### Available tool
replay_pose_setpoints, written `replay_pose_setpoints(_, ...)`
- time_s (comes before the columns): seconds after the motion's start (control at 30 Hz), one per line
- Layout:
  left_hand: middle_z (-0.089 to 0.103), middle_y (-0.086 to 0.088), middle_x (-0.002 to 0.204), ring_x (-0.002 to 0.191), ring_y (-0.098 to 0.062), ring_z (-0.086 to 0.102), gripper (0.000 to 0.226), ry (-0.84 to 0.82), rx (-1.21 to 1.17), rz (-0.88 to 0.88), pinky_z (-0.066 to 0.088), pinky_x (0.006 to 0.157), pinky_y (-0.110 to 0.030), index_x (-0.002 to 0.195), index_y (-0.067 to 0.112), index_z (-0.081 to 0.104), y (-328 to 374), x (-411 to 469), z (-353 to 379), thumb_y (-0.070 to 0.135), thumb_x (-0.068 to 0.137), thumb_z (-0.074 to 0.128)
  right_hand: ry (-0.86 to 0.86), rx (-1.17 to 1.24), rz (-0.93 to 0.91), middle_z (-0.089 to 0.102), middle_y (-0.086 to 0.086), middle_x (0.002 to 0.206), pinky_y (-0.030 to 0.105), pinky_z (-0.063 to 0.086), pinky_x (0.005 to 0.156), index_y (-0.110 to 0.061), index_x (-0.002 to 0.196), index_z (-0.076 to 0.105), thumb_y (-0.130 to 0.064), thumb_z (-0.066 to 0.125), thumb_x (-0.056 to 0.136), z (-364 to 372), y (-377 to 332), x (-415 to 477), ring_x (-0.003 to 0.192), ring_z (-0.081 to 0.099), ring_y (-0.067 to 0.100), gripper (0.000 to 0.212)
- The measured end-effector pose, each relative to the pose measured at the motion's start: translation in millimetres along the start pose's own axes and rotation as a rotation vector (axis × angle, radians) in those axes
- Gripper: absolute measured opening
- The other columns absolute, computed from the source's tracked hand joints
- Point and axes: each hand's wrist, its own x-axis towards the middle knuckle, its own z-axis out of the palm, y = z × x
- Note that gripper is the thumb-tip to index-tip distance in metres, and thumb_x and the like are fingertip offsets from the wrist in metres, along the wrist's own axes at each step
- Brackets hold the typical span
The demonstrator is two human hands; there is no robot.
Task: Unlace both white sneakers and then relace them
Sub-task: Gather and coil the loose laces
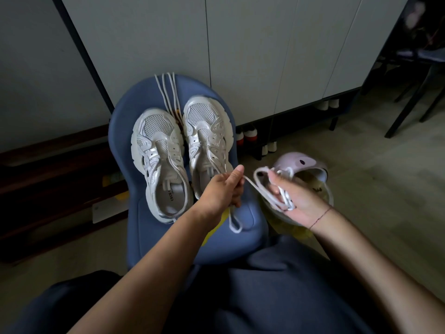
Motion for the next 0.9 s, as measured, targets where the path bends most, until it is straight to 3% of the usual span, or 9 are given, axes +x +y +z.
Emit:
replay_pose_setpoints(0.1,0.025,0.009,0.045,0.041,-0.008,0.022,0.041,0.005,-0.038,-0.002,0.028,0.048,-0.022,0.068,0.014,0.04,-1,1,-2,0.032,0.104,0.039,-0.078,-0.314,0.024,0.066,0.01,0.087,0.025,0.046,0.073,0.001,0.101,0.065,-0.031,0.081,0.065,0,7,-4,0.082,0.06,0.018,0.05)
replay_pose_setpoints(0.17,0.025,0.009,0.045,0.04,-0.007,0.021,0.04,0.008,-0.079,-0.019,0.024,0.049,-0.025,0.069,0.013,0.041,-1,3,-3,0.032,0.104,0.04,-0.092,-0.385,0.039,0.063,0.013,0.093,0.022,0.047,0.077,0.002,0.103,0.064,-0.022,0.074,0.076,5,8,-6,0.084,0.06,0.014,0.037)
replay_pose_setpoints(0.3,0.022,0.007,0.048,0.043,-0.008,0.018,0.038,0.002,-0.078,-0.016,0.017,0.051,-0.027,0.071,0.013,0.042,-4,3,-5,0.031,0.104,0.039,-0.008,0.088,0.039,0.05,0.01,0.078,0.011,0.044,0.044,-0.002,0.086,0.063,-0.016,0.07,0.081,2,-1,-1,0.053,0.055,0.005,0.017)
replay_pose_setpoints(0.37,0.022,0.005,0.051,0.045,-0.009,0.019,0.038,-0.011,-0.042,0.004,0.02,0.051,-0.026,0.071,0.013,0.042,-6,2,-5,0.031,0.104,0.038,-0.067,0.375,0.012,0.062,0.019,0.105,0.017,0.056,0.059,-0.002,0.097,0.067,-0.02,0.089,0.057,-3,-7,1,0.071,0.065,0.012,0.049)
replay_pose_setpoints(0.43,0.023,0.006,0.05,0.044,-0.009,0.02,0.038,-0.013,-0.003,0.018,0.026,0.048,-0.022,0.071,0.013,0.042,-6,1,-4,0.031,0.105,0.037,-0.118,0.546,-0.021,0.06,0.025,0.122,0.037,0.056,0.085,-0.001,0.099,0.061,-0.014,0.082,0.064,-3,-12,-1,0.097,0.068,0.028,0.043)
replay_pose_setpoints(0.5,0.023,0.009,0.047,0.042,-0.007,0.021,0.039,-0.009,-0.009,0.017,0.027,0.046,-0.019,0.07,0.013,0.042,-5,0,-2,0.03,0.105,0.037,-0.084,0.64,-0.026,0.069,0.019,0.091,0.051,0.052,0.085,-0.003,0.084,0.061,-0.018,0.067,0.073,0,-13,-2,0.087,0.07,0.031,0.019)
replay_pose_setpoints(0.57,0.023,0.009,0.046,0.041,-0.007,0.02,0.039,-0.001,-0.029,0.006,0.027,0.044,-0.018,0.069,0.013,0.041,-4,0,0,0.029,0.105,0.038,-0.028,0.511,0.0,0.052,0.001,0.056,0.035,0.059,0.063,-0.013,0.061,0.059,-0.027,0.062,0.075,2,-11,0,0.051,0.056,0.012,0.02)
replay_pose_setpoints(0.63,0.023,0.009,0.045,0.04,-0.007,0.021,0.04,0.007,-0.025,-0.005,0.03,0.043,-0.017,0.068,0.013,0.041,-2,0,1,0.03,0.104,0.039,-0.033,0.254,0.021,0.04,-0.002,0.055,0.021,0.045,0.046,-0.018,0.06,0.053,-0.036,0.066,0.074,3,-4,3,0.044,0.039,0.008,0.026)
replay_pose_setpoints(0.9,0.025,0.008,0.045,0.041,-0.008,0.023,0.04,0.016,-0.036,-0.028,0.031,0.048,-0.022,0.068,0.012,0.044,-2,0,-2,0.032,0.103,0.041,-0.055,-0.311,0.028,0.057,-0.007,0.054,0.012,0.042,0.047,-0.011,0.073,0.06,-0.007,0.06,0.086,11,3,-8,0.051,0.056,0.001,0.014)
